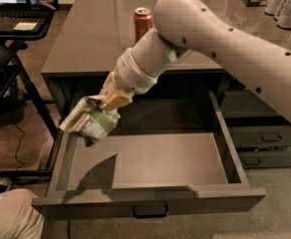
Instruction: Place green jalapeno chip bag into top drawer
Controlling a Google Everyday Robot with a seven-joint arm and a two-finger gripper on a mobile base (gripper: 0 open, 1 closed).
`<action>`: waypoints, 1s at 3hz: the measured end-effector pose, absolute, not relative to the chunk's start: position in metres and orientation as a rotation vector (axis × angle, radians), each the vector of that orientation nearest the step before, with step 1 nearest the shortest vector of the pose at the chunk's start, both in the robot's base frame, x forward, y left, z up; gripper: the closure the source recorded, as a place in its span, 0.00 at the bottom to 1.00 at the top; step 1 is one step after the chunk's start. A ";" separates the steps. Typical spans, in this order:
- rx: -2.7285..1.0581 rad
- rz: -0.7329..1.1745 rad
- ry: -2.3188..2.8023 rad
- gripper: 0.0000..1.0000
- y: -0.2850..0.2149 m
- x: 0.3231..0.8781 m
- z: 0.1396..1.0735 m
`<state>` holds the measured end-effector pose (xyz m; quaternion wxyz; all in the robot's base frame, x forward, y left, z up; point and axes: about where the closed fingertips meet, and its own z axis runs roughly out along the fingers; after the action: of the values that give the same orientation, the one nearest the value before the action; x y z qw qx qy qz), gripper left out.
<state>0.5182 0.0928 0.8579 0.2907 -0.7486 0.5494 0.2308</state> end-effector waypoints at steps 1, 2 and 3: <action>-1.970 0.479 1.529 1.00 0.084 0.519 0.814; -1.954 0.329 1.533 1.00 0.079 0.536 0.789; -1.948 0.215 1.467 1.00 0.068 0.560 0.773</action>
Offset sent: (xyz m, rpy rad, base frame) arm 0.0401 -0.0259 -0.0956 -0.1433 -0.2814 -0.1943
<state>0.5600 0.0685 0.7731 0.3398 -0.7485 0.5635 0.0824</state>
